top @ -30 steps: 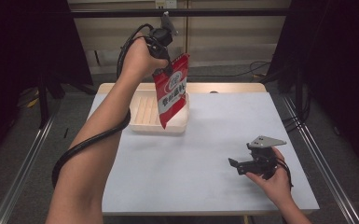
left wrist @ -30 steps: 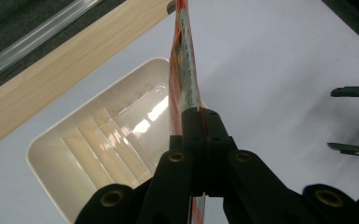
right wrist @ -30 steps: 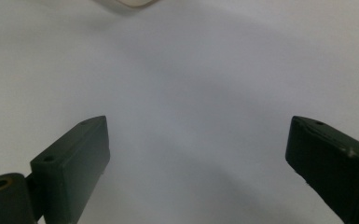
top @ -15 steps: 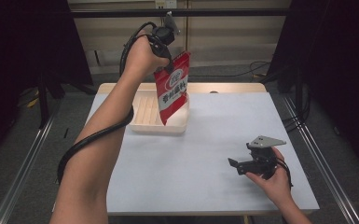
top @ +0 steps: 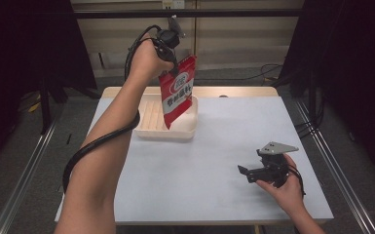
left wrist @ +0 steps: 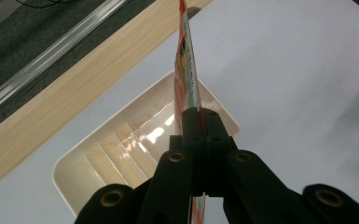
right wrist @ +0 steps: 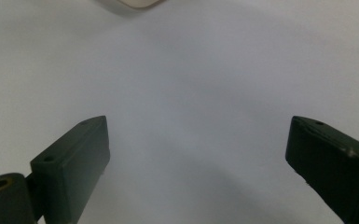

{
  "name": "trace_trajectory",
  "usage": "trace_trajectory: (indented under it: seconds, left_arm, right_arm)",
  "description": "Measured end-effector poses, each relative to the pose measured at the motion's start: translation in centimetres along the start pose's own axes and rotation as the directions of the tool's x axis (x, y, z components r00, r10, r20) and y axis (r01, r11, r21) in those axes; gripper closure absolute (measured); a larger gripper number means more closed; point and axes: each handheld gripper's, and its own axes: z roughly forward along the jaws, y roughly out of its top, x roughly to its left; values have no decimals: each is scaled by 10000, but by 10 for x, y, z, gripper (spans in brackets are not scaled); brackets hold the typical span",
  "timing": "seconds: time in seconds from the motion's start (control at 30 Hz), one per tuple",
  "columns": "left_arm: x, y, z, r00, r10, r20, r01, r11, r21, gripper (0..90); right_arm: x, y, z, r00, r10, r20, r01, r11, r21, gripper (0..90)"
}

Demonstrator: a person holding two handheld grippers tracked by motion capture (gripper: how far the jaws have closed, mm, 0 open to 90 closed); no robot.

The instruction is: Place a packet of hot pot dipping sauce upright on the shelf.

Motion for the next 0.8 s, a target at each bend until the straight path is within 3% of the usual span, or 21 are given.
trace_trajectory:
  seconds: [0.33,0.8]
  left_arm:
    - [4,-1,9,9998,-160,87,160,9999,-55,900]
    - [9,2,19,10000,47,41,-46,9999,-145,900]
  right_arm:
    - [0,0,-1,10000,4,9,-4,10000,-10,59]
    - [0,0,0,10000,-9,-52,9,10000,-25,59]
